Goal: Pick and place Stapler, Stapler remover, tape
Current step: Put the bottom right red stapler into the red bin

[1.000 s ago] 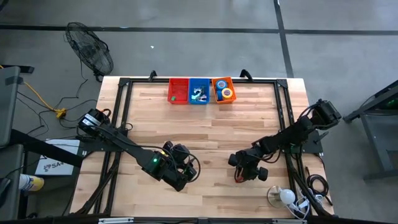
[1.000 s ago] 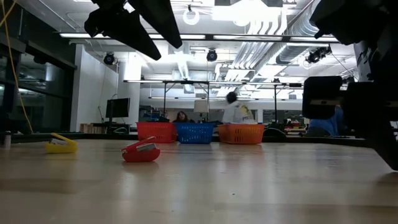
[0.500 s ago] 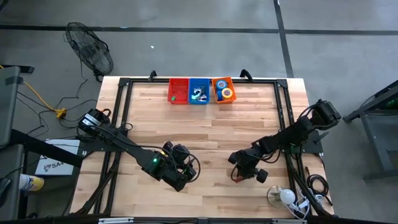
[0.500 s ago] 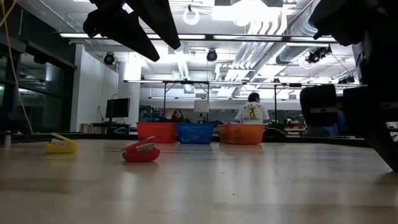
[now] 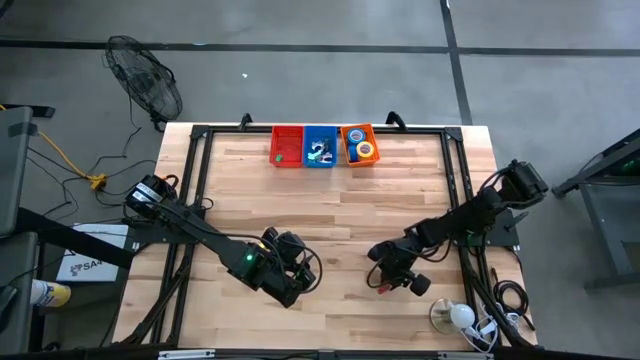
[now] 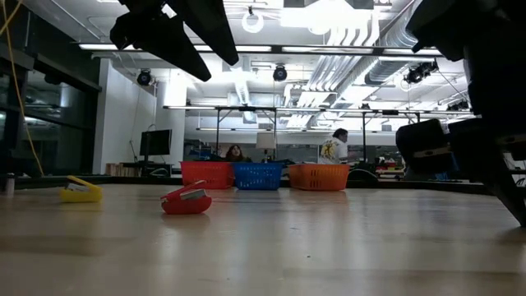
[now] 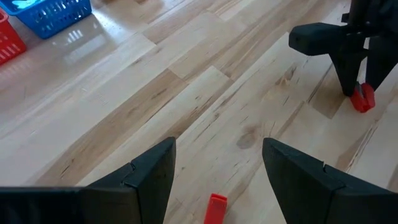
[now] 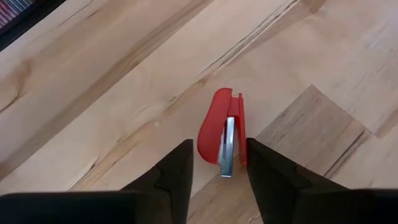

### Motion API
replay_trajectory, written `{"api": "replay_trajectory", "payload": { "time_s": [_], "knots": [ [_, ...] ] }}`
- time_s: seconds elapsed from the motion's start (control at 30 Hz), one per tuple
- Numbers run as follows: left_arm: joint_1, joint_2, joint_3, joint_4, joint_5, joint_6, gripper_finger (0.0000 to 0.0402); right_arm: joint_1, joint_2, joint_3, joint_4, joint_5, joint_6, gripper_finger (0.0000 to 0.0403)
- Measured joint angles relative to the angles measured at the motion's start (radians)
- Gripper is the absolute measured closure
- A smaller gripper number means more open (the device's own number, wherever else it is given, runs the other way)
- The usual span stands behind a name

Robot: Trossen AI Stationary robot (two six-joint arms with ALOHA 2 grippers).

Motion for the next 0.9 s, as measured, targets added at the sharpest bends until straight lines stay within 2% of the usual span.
{"api": "replay_trajectory", "payload": {
  "time_s": [0.3, 0.4, 0.53, 0.9],
  "knots": [
    [0.000, 0.000, 0.000, 0.001, 0.016, 0.000, 0.0168, 0.043, -0.001, -0.001, 0.043, 0.044, 0.012, 0.0182],
    [0.000, 0.000, 0.000, 0.002, 0.019, 0.000, 0.0168, 0.071, -0.001, -0.002, 0.078, 0.121, 0.052, 0.0171],
    [0.000, 0.000, 0.000, 0.002, 0.019, 0.000, 0.0168, 0.106, 0.000, -0.002, 0.091, 0.207, 0.051, 0.0176],
    [0.000, 0.000, 0.000, 0.005, 0.018, -0.003, 0.0168, 0.111, 0.000, 0.001, 0.048, 0.240, 0.085, 0.0233]
  ]
}}
